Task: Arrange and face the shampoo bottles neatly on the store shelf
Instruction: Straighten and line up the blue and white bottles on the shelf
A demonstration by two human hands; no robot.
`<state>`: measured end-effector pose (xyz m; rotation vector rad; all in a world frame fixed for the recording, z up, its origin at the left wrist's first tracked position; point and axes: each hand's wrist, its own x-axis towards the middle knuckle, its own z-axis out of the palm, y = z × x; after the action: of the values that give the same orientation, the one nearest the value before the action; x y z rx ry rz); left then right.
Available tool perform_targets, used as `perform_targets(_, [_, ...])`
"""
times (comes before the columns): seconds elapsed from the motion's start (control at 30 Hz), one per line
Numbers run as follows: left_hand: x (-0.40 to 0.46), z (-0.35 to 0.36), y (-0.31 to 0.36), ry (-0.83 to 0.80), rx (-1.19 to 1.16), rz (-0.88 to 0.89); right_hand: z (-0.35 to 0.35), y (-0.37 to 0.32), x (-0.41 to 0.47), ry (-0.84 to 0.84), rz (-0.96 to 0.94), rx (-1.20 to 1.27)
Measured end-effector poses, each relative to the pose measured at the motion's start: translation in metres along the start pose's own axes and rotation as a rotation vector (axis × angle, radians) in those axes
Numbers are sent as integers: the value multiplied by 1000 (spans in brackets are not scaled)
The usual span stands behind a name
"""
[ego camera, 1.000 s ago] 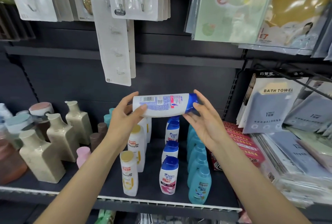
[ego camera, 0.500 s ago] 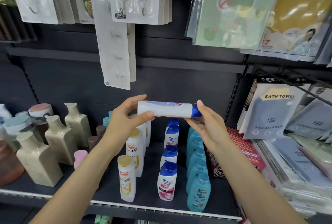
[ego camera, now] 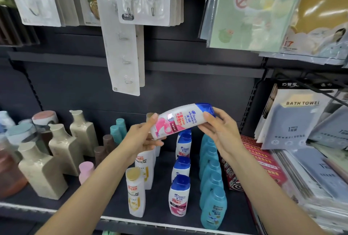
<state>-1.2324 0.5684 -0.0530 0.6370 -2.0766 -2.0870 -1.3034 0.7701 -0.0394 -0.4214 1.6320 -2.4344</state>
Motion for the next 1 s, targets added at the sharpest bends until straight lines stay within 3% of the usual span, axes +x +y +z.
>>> perform_targets(0.17, [16, 4, -8, -59, 200, 64, 3, 2, 15, 92, -23, -125])
perform_targets(0.3, [37, -3, -18, 16, 509, 278, 3, 9, 33, 150, -53, -267])
perform_targets(0.4, [52, -11, -27, 67, 597, 403, 1, 23, 44, 171, -234, -644])
perform_targets(0.53, [72, -17, -38, 66, 831, 578, -2, 53, 53, -9, -357, -1033])
perform_targets(0.7, [94, -29, -52, 56, 1248, 520, -9, 85, 69, -157, -184, -1183])
perform_targets(0.83, [98, -31, -57, -24, 1194, 425, -13, 108, 76, -211, -21, -1236])
perform_targets(1.0, [99, -32, -59, -26, 1174, 431, -19, 123, 79, -229, 94, -1272])
